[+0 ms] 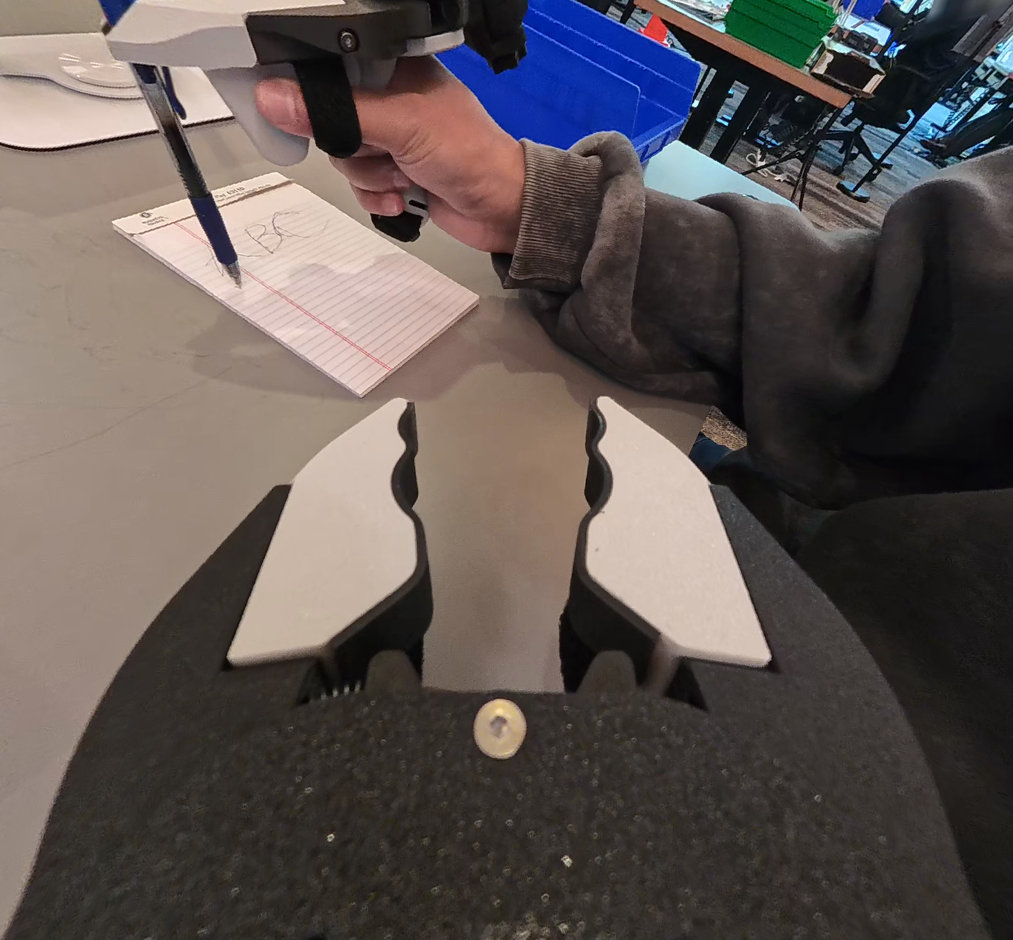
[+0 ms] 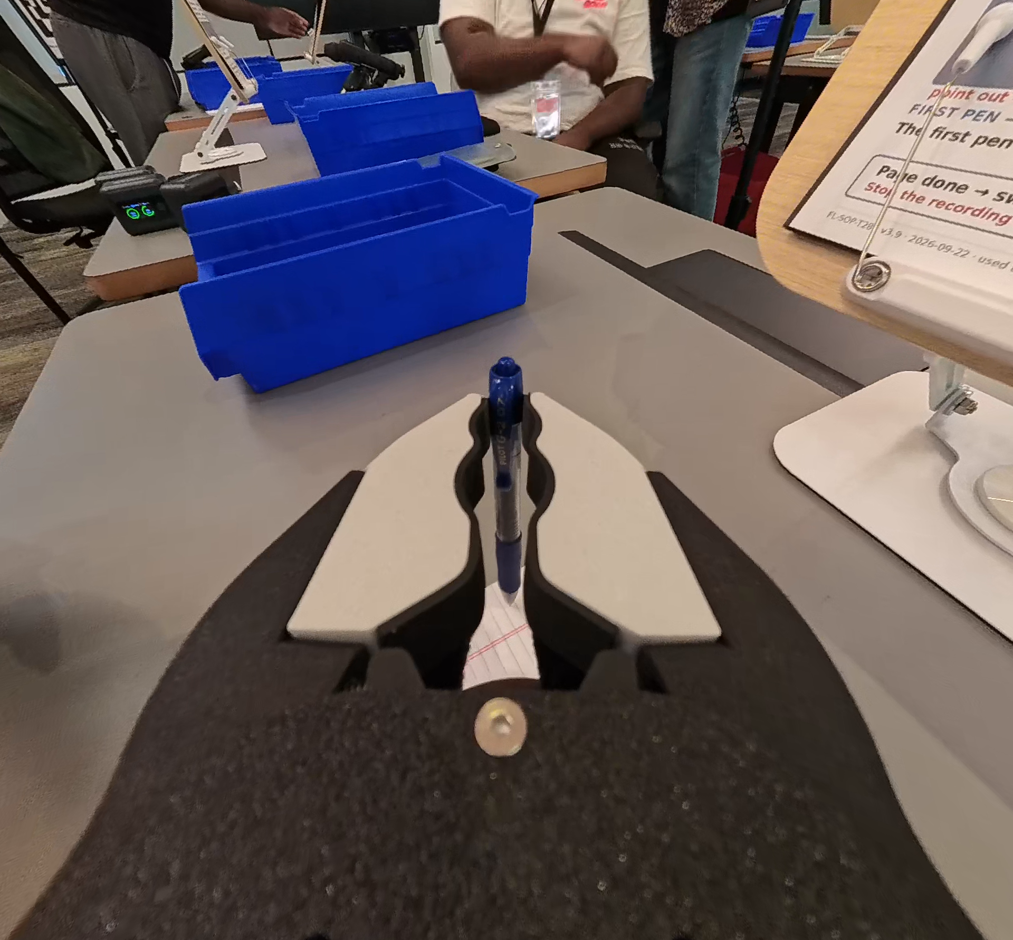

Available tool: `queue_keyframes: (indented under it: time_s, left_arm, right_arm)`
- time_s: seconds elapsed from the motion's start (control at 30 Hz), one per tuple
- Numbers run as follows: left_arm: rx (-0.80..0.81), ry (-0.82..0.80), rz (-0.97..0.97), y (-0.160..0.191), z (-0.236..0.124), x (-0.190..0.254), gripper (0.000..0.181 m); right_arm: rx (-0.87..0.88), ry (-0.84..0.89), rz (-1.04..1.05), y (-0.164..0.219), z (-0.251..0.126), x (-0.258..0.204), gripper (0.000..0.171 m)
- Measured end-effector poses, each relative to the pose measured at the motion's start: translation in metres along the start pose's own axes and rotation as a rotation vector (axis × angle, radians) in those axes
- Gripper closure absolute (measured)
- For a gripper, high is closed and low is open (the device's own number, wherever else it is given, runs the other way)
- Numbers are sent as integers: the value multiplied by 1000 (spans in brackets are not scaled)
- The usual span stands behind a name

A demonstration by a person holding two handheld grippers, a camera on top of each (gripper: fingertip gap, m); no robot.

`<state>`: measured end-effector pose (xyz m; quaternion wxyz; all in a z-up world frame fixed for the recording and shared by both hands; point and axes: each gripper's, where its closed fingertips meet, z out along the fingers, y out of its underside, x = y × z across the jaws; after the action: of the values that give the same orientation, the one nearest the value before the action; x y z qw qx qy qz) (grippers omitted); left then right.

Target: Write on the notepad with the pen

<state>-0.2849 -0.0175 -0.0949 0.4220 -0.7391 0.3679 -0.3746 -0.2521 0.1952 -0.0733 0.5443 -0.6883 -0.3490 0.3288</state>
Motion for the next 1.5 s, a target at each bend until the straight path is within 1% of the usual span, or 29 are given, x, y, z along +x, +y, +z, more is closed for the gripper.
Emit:
queue_keyframes:
  time_s: [0.73,1.5]
  left_arm:
    - [-8,13,18,3,-1,12,122]
    - [-31,13,-2,10,3,5,122]
  right_arm:
    - [-1,-19,22,5,-15,-24,160]
    - [6,-32,-1,1,2,-4,160]
